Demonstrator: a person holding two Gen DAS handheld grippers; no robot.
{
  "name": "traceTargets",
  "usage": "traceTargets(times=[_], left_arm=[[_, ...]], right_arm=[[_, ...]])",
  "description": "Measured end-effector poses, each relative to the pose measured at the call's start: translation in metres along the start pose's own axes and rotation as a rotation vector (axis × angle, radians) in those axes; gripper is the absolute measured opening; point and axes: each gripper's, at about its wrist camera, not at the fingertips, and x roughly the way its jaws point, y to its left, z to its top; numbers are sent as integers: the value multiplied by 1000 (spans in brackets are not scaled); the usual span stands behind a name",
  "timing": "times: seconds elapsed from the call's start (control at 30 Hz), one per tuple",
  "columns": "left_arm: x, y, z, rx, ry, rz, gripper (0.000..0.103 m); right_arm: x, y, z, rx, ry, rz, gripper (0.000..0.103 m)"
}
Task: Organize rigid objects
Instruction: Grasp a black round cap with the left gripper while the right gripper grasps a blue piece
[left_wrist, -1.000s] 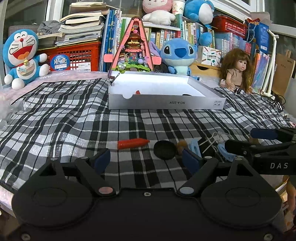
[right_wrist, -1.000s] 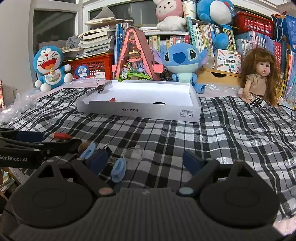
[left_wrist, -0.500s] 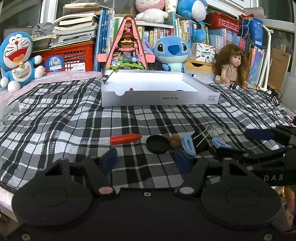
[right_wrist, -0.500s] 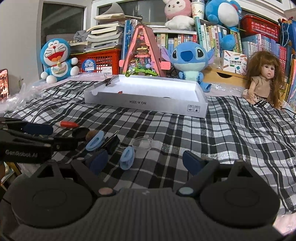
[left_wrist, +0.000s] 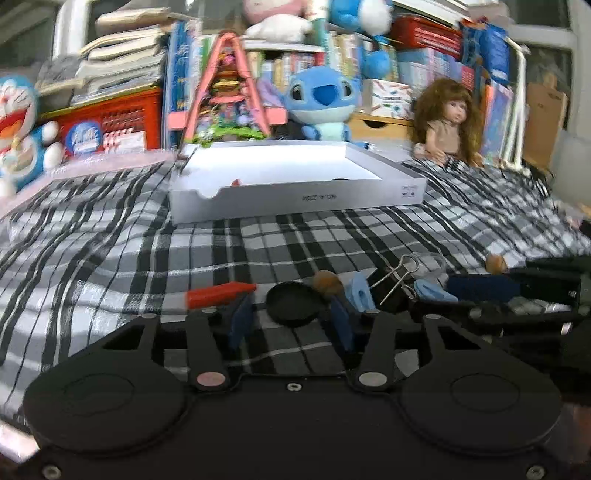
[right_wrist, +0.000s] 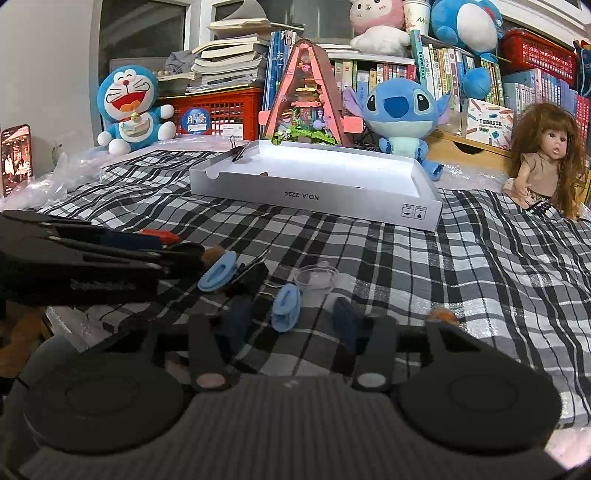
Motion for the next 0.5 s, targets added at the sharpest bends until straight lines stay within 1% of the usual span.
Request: traceTargets(times=[0.03,0.07,0.13,0.3,0.5], left_arm=[[0,-3,0,10,-2,16,37],[0,-4,0,12,-4,23,30],[0,-4,2,-4,3,10,30],[-5,-1,3,-32,1,1,30],[-13,1,7,-38,-10,-5,30]], right_arm=[[1,1,0,5,1,-3,31],[1,1,1,10,2,-7,28],[1,1,2,17,-2,-6,20],[-2,1,3,16,-12,-12,20],[-6,0,6,27,-30,-17,20]])
